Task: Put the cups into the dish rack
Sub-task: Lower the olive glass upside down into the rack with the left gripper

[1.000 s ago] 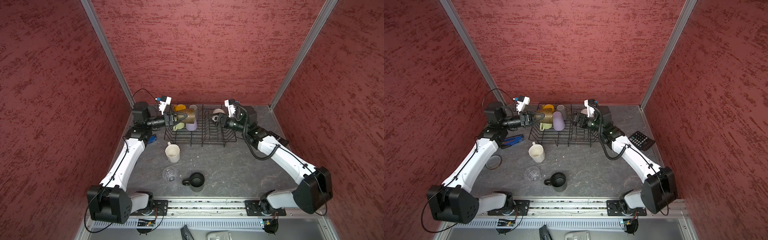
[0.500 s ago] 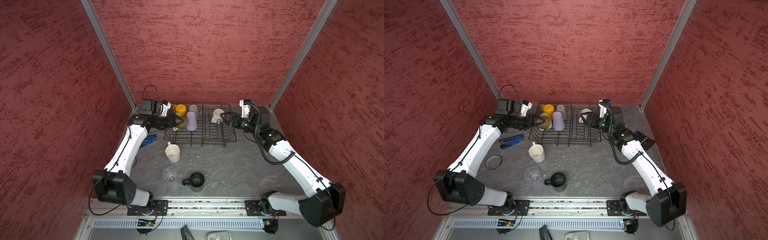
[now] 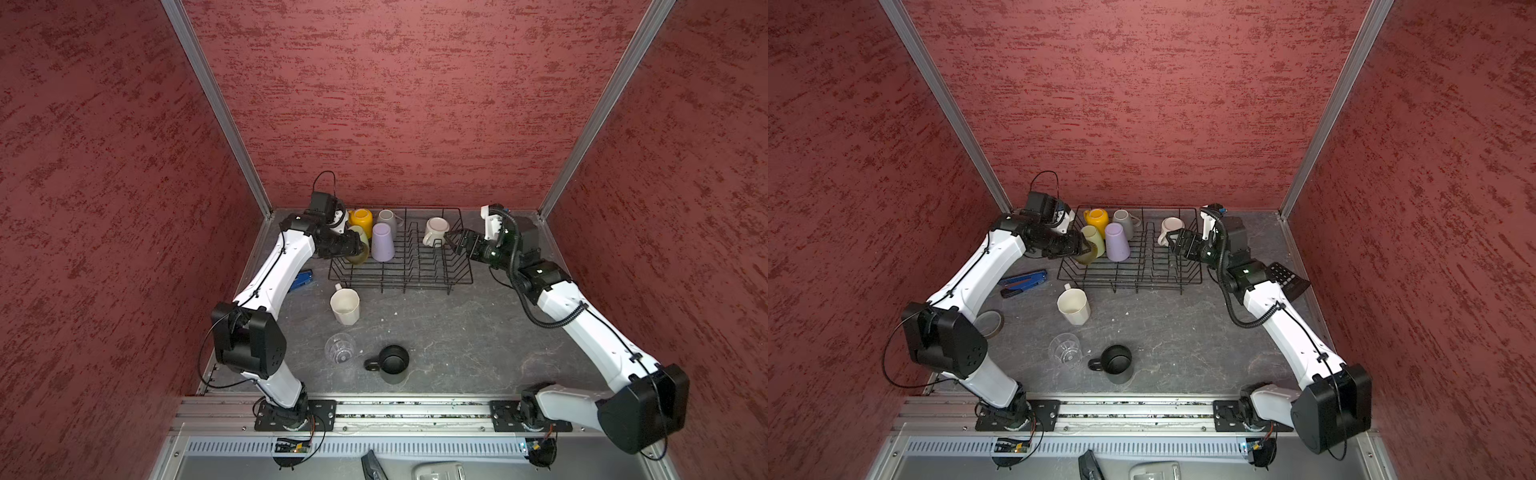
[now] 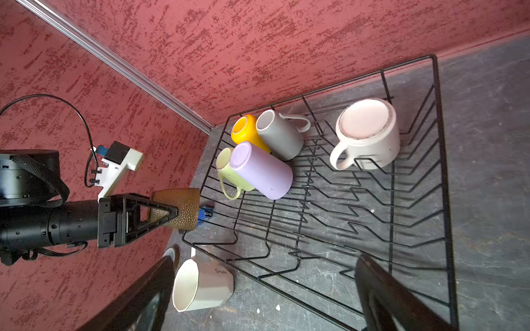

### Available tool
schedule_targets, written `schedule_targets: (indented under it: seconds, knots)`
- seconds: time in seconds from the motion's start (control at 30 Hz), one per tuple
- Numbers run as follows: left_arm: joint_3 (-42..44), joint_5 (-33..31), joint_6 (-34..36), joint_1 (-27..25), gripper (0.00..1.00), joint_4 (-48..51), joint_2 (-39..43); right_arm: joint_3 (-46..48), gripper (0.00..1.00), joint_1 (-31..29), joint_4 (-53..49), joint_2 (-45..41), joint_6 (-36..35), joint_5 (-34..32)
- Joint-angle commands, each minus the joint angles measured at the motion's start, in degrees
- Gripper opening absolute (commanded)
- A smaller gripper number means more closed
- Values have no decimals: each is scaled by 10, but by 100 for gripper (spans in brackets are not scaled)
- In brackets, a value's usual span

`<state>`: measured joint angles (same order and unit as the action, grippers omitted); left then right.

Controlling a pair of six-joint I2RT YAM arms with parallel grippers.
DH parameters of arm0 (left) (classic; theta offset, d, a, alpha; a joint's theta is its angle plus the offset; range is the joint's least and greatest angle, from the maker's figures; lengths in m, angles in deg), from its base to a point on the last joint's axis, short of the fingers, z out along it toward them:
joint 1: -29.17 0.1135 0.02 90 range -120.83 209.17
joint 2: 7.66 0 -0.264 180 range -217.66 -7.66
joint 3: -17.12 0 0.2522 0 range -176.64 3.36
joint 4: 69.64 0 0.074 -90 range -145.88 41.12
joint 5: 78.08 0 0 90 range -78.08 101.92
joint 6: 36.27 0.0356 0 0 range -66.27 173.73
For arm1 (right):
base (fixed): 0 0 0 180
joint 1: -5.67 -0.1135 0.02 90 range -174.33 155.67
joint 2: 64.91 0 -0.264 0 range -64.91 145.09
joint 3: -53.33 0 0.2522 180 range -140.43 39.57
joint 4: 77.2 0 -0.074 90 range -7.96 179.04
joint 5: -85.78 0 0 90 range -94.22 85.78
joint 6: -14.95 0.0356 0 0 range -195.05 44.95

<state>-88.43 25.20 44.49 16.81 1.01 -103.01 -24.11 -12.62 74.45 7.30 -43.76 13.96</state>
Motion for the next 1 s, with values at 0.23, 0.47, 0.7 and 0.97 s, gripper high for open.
schedule_targets:
  seconds: [0.23,0.47,0.7,0.97]
  knots:
    - [-55,-61,12,-23,0,19,-78,17,99,14,-2,-17,-18,-10]
    - [-82,-101,16,-39,0,40,-128,25,99,20,1,-15,-20,-7]
    - [-102,-168,16,-56,0,53,-179,33,99,25,4,-11,-22,-4]
    - [-113,-193,5,-60,0,53,-227,39,99,28,5,-9,-24,-2]
